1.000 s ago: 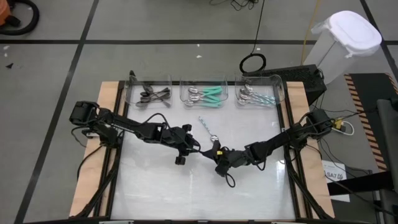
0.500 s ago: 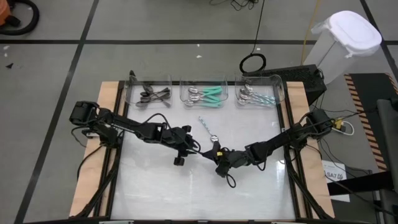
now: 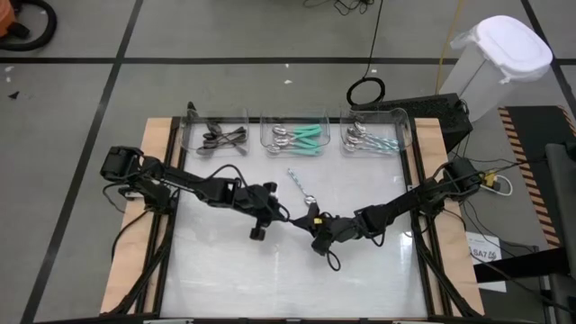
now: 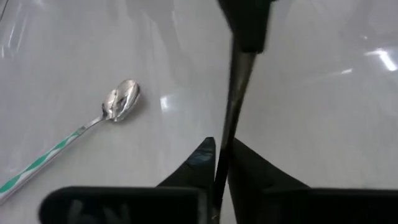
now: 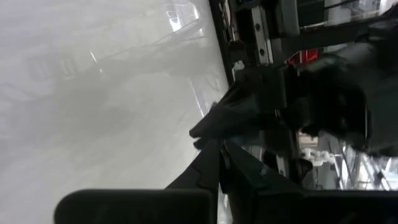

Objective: Sort silverware by color (type)
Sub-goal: Put the black spoon into the left transparent bin

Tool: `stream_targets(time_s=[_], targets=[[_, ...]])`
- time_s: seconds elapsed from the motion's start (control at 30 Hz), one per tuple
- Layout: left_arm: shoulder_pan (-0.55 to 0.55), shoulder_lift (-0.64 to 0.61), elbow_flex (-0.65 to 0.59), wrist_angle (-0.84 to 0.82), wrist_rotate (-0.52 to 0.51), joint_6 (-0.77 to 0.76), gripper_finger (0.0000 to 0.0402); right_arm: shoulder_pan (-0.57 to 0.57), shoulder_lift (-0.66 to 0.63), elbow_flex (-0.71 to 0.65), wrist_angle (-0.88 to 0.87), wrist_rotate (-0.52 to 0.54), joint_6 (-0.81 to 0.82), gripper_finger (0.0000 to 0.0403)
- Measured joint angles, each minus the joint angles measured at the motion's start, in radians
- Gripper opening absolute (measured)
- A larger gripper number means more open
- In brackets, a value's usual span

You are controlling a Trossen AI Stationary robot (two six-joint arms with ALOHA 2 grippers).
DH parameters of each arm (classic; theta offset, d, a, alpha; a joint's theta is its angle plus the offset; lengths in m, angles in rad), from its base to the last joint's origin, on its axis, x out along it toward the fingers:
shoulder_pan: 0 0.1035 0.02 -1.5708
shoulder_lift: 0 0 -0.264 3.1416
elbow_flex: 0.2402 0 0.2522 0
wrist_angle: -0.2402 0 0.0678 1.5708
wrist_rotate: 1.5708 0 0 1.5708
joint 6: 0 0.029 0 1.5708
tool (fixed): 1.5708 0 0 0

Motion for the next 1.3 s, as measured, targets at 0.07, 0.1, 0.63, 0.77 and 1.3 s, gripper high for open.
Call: stream_targets(time_s=[0.07, 0.1, 0.63, 0.77, 1.3], targets=[[-0.001, 0.000, -0.001, -0.002, 0.001, 0.031, 0.0020, 0.000, 0.000, -0.001, -0.002, 0.008, 0.028, 0.0013], [-0.001, 0.000, -0.001, -0.002, 0.000, 0.041, 0.0015, 0.000, 0.000, -0.001, -0.003, 0.014, 0.043, 0.0019], [0.026, 0.000, 0.000, -0.060, -0.035, 0.117, 0.0008, 0.064, 0.000, 0.000, -0.057, 0.339, 0.313, 0.0141], [0.026, -0.006, 0.000, -0.094, -0.063, 0.154, 0.0008, 0.098, -0.009, 0.000, -0.138, 0.438, 0.382, 0.0158], [0.015, -0.009, 0.318, -0.509, -0.158, 0.209, 0.0008, 0.105, -0.119, 0.000, -0.422, 0.247, 0.722, 0.0158]])
